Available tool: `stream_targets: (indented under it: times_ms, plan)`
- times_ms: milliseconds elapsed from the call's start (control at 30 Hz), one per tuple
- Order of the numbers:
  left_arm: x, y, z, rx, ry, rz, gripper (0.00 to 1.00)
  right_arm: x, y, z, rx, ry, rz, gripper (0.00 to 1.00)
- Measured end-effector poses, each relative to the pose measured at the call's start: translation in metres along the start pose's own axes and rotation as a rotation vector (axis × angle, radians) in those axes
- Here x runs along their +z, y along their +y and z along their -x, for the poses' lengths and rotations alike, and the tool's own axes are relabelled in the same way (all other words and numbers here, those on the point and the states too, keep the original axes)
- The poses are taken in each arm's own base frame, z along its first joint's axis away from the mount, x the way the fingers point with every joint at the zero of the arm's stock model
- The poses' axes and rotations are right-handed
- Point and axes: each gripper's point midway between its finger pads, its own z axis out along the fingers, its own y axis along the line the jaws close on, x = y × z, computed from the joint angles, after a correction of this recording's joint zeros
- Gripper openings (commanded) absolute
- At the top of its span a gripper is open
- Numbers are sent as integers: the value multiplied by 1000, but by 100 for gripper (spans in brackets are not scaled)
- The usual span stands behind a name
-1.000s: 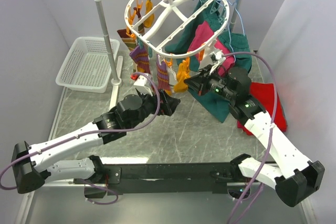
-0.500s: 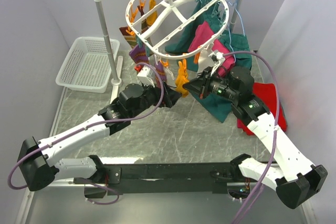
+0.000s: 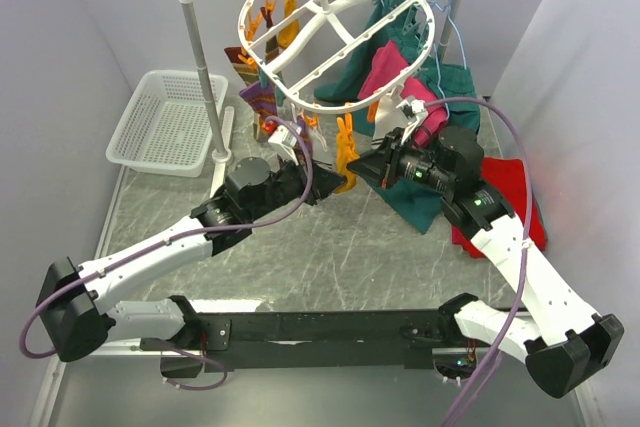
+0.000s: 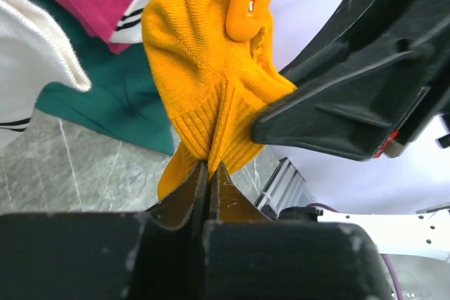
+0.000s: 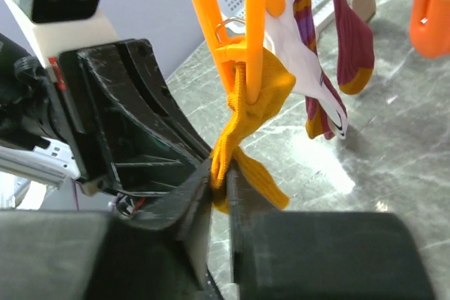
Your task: Remove the socks clipped to the hanger
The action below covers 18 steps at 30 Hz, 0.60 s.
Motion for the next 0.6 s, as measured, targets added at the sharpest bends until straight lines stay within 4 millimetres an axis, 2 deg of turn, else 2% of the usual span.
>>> stream_targets:
  times_ms: [67, 133, 167, 200, 233, 267, 433, 600]
  plan:
    - [2, 3, -3, -2, 11, 5, 1, 0, -1, 1, 1, 7, -12, 42]
    - [3, 5, -7, -9, 23, 11, 1, -1, -2, 7, -10, 8, -30, 54]
    - [3, 5, -7, -11, 26, 11, 1, -1, -1, 14, -20, 3, -40, 55]
    - [3, 5, -8, -12, 27, 10, 1, -1, 0, 21, -34, -7, -53, 63]
    - [3, 5, -8, -12, 28, 9, 1, -2, 0, 28, -50, -16, -62, 64]
    - [3, 4, -8, -14, 29, 7, 1, -3, 2, 37, -65, -31, -74, 69]
    - [3, 4, -8, -19, 31, 5, 1, -2, 8, 76, -160, -72, -146, 76]
    - [3, 4, -8, -20, 32, 5, 1, 11, 9, 80, -213, -38, -200, 76]
